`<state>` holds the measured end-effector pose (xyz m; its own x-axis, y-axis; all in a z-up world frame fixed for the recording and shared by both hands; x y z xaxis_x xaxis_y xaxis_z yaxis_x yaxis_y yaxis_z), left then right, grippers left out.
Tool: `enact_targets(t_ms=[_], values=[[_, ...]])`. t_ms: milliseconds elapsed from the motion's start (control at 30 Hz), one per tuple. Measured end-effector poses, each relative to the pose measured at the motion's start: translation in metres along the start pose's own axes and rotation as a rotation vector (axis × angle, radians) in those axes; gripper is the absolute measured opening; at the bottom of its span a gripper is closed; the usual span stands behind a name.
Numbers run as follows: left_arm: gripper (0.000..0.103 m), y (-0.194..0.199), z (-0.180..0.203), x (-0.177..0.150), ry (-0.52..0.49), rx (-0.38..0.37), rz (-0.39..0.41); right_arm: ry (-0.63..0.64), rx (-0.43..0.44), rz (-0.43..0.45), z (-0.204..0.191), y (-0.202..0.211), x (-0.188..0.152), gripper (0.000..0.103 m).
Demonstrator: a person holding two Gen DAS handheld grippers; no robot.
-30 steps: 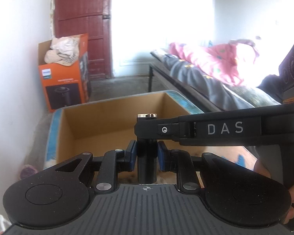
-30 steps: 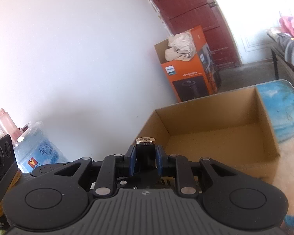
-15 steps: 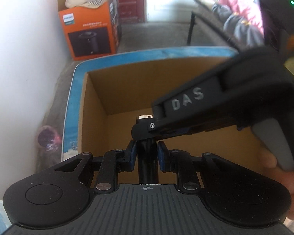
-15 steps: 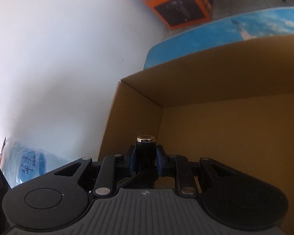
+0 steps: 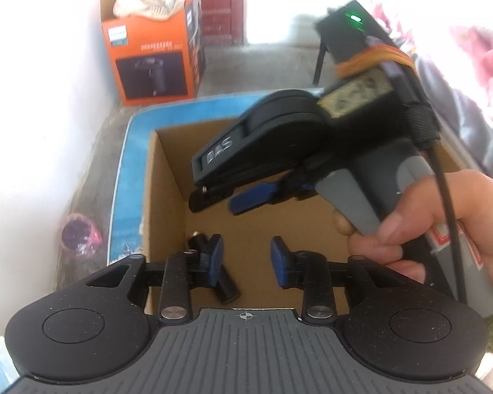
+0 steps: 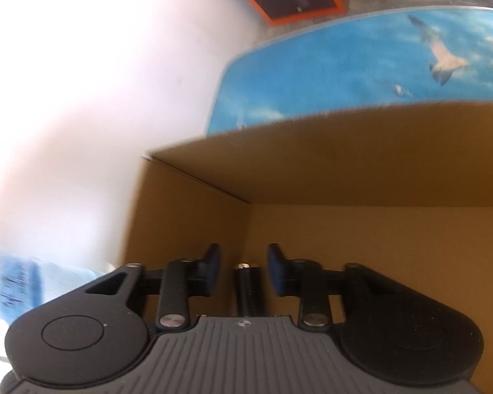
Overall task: Organize rigid objects
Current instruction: 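Open the right tool to drop the black cylinder into the box, then move the right tool to the black oval case and grasp it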
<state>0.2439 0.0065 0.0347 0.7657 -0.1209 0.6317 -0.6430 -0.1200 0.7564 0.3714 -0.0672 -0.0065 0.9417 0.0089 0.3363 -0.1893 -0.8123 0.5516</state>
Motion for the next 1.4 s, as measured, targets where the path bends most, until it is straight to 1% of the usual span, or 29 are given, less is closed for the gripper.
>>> enact_targets(t_ms=[33,67,133,200,233,333,433,467,533,600,700,767,833,867,900,933,1000,1100,1167,1267,1367,1400], values=[[0.04,0.011,-0.003,-0.003,0.005,-0.006,0.025,0.025,0.004,0.023,-0.006,0.013,-0.005,0.053],[0.041,0.021,-0.005,-0.005,0.009,-0.01,0.044,0.043,0.013,0.041,-0.011,0.027,-0.012,0.053],[0.048,0.046,-0.01,-0.014,0.017,-0.028,0.092,0.05,0.054,0.076,-0.019,0.059,-0.026,0.053],[0.053,0.073,-0.014,-0.024,0.027,-0.051,0.136,0.065,0.093,0.119,-0.027,0.096,-0.047,0.053],[0.057,0.086,-0.014,-0.029,0.031,-0.066,0.159,0.084,0.108,0.142,-0.032,0.115,-0.058,0.053],[0.063,0.12,-0.013,-0.048,0.037,-0.104,0.213,0.138,0.132,0.241,-0.043,0.186,-0.094,0.053],[0.069,0.143,-0.005,-0.067,0.034,-0.151,0.255,0.154,0.141,0.326,-0.046,0.24,-0.139,0.053],[0.069,0.149,0.002,-0.074,0.027,-0.169,0.264,0.152,0.136,0.351,-0.044,0.253,-0.153,0.053],[0.07,0.151,0.016,-0.083,0.01,-0.205,0.269,0.135,0.099,0.396,-0.032,0.271,-0.183,0.053],[0.07,0.154,0.033,-0.1,-0.017,-0.243,0.272,0.107,0.048,0.427,-0.017,0.278,-0.214,0.053],[0.07,0.153,0.069,-0.132,-0.071,-0.288,0.256,0.035,-0.053,0.441,0.014,0.265,-0.253,0.054],[0.07,0.139,0.093,-0.151,-0.116,-0.329,0.204,0.008,-0.114,0.406,0.03,0.254,-0.273,0.053],[0.066,0.129,0.117,-0.166,-0.164,-0.361,0.166,-0.005,-0.133,0.361,0.04,0.245,-0.286,0.052],[0.065,0.123,0.129,-0.17,-0.186,-0.367,0.153,-0.005,-0.136,0.347,0.045,0.242,-0.291,0.05],[0.063,0.119,0.138,-0.176,-0.207,-0.373,0.141,-0.005,-0.141,0.334,0.048,0.239,-0.292,0.049],[0.058,0.115,0.146,-0.181,-0.221,-0.376,0.134,-0.006,-0.145,0.322,0.053,0.237,-0.293,0.048],[0.054,0.106,0.158,-0.188,-0.239,-0.365,0.125,-0.001,-0.144,0.307,0.058,0.231,-0.29,0.047],[0.048,0.095,0.169,-0.191,-0.225,-0.358,0.092,0.015,-0.152,0.282,0.065,0.22,-0.282,0.045],[0.048,0.09,0.172,-0.19,-0.206,-0.349,0.077,0.018,-0.155,0.268,0.071,0.216,-0.278,0.044],[0.048,0.082,0.178,-0.189,-0.201,-0.306,0.065,0.014,-0.15,0.253,0.078,0.211,-0.272,0.042],[0.048,0.075,0.178,-0.184,-0.184,-0.29,0.046,0.003,-0.142,0.234,0.085,0.204,-0.269,0.042],[0.048,0.073,0.178,-0.183,-0.18,-0.281,0.041,0.001,-0.133,0.235,0.086,0.203,-0.269,0.04]])
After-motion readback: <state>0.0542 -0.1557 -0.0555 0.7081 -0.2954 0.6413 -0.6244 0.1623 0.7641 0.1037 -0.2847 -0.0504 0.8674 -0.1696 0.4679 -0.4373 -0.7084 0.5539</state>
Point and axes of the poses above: each gripper's, at about its wrist camera, not at the fingertips, and y roughly against the way its jaws point, z to its right, x to its top, the point moved 3 cm from there along -y, roughly the way its jaws point, and after that the axes turned 13 degrees about x, right-handed, at the moved point
